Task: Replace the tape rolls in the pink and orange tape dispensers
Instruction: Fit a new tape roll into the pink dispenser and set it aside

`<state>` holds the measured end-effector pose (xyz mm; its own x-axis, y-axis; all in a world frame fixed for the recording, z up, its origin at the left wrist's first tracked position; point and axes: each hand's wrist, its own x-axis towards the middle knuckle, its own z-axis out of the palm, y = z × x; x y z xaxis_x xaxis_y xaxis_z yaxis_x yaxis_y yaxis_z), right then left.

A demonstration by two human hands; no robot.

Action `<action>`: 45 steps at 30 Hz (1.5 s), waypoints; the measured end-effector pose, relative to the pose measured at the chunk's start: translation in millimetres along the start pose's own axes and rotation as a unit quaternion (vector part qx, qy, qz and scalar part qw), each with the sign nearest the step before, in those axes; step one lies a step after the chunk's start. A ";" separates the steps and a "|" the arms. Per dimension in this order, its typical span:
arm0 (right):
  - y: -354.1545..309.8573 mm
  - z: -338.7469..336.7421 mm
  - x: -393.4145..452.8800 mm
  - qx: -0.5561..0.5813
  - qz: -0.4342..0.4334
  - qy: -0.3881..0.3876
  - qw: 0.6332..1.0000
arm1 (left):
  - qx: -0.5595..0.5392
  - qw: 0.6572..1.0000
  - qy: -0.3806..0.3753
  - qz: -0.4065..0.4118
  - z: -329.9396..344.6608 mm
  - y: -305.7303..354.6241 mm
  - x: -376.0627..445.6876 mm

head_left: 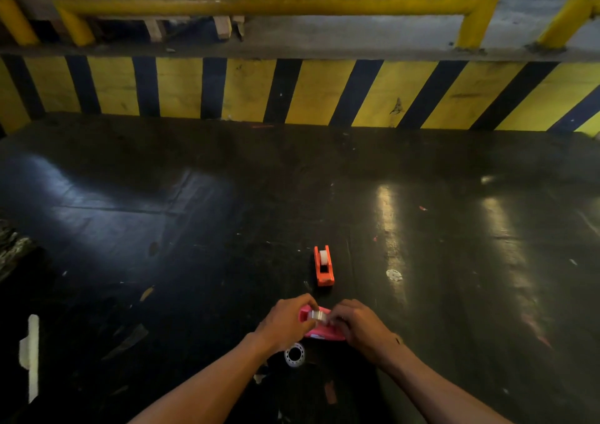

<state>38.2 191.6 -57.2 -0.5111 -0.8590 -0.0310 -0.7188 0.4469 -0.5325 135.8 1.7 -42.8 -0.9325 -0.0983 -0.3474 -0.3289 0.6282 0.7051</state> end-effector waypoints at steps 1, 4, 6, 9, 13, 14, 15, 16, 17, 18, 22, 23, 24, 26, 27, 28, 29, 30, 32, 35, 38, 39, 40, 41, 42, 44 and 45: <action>-1.4 -2.3 -1.1 -0.003 0.001 0.008 1.000 | 0.002 1.000 0.000 -0.001 0.1 1.1 -0.1; -2.2 -10.2 -4.9 -0.050 -0.005 0.038 0.998 | 0.002 1.000 0.000 -0.005 -1.2 3.5 0.2; 0.1 -14.5 -9.3 -0.093 -0.019 0.040 0.995 | 0.004 1.000 0.002 -0.006 -1.9 4.5 0.8; 8.1 -16.8 -15.0 -0.137 -0.040 0.044 0.989 | 0.006 1.000 0.004 -0.017 -1.7 4.9 1.9; 17.0 -22.5 -22.7 -0.140 -0.026 0.034 0.989 | 0.003 1.000 0.006 -0.026 -1.5 4.4 3.1; 18.7 -22.8 -24.4 -0.137 -0.022 0.028 0.990 | 0.004 1.000 0.006 -0.026 -1.7 4.5 2.7; 19.8 -22.4 -25.8 -0.134 -0.020 0.023 0.991 | 0.005 1.000 0.006 -0.026 -1.5 4.2 3.1; 19.8 -21.3 -26.9 -0.130 -0.019 0.019 0.991 | 0.005 1.000 0.006 -0.028 -1.1 4.0 3.1; 19.7 -20.0 -27.5 -0.124 -0.016 0.018 0.992 | 0.003 1.000 0.006 -0.030 -0.8 3.7 3.5; 19.7 -18.2 -27.8 -0.121 -0.014 0.020 0.992 | 0.001 1.000 0.006 -0.031 -0.8 3.9 3.4; 20.1 -6.5 -30.1 -0.095 0.010 0.041 0.995 | -0.010 0.999 0.012 -0.031 0.5 2.7 3.2; 19.7 -2.0 -31.4 -0.083 0.022 0.055 0.995 | -0.014 0.999 0.016 -0.030 1.0 2.8 2.9; 18.7 3.2 -33.2 -0.065 0.035 0.070 0.995 | -0.016 0.999 0.019 -0.031 1.6 3.4 2.6; 13.3 14.0 -37.7 -0.015 0.071 0.102 0.992 | -0.023 0.999 0.027 -0.033 3.3 3.1 3.3; 8.7 18.9 -40.3 0.013 0.089 0.118 0.989 | -0.026 0.999 0.030 -0.034 4.1 2.6 3.5; 3.8 24.0 -42.7 0.038 0.105 0.135 0.985 | -0.028 0.998 0.033 -0.034 4.6 2.8 2.9; -1.5 29.3 -44.8 0.060 0.126 0.152 0.978 | -0.030 0.998 0.035 -0.033 5.1 2.5 2.0; -6.6 34.7 -46.8 0.081 0.151 0.166 0.971 | -0.034 0.998 0.035 -0.033 5.6 1.9 1.4; -18.4 44.1 -49.2 0.111 0.197 0.175 0.958 | -0.041 0.998 0.038 -0.037 6.9 0.2 0.8; -34.7 54.2 -48.3 0.179 0.252 0.167 0.936 | -0.051 0.997 0.050 -0.041 9.0 -1.2 0.2; -42.8 55.2 -45.5 0.231 0.280 0.136 0.922 | -0.067 0.996 0.051 -0.038 10.9 -0.2 -1.6; -42.2 52.4 -44.5 0.234 0.284 0.120 0.922 | -0.072 0.995 0.050 -0.037 10.8 0.4 -2.5; -40.3 48.8 -43.3 0.233 0.284 0.102 0.924 | -0.077 0.995 0.045 -0.036 10.2 -0.2 -3.7; -37.8 44.5 -42.0 0.228 0.282 0.083 0.928 | -0.082 0.996 0.034 -0.035 9.5 -2.7 -4.0; -35.4 39.9 -40.1 0.222 0.280 0.067 0.932 | -0.088 0.996 0.015 -0.031 8.2 -5.2 -5.5; -31.6 31.4 -35.7 0.215 0.286 0.074 0.931 | -0.100 0.995 -0.004 -0.028 5.6 -12.5 -11.0; -30.7 28.0 -33.5 0.211 0.287 0.098 0.929 | -0.100 0.994 0.013 -0.034 4.6 -17.6 -13.8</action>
<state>90.6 199.6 -63.5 -0.8591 -0.4284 -0.2801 -0.0736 0.6450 -0.7606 155.1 -4.4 -53.3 -0.9094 -0.1572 -0.3851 -0.4129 0.4534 0.7899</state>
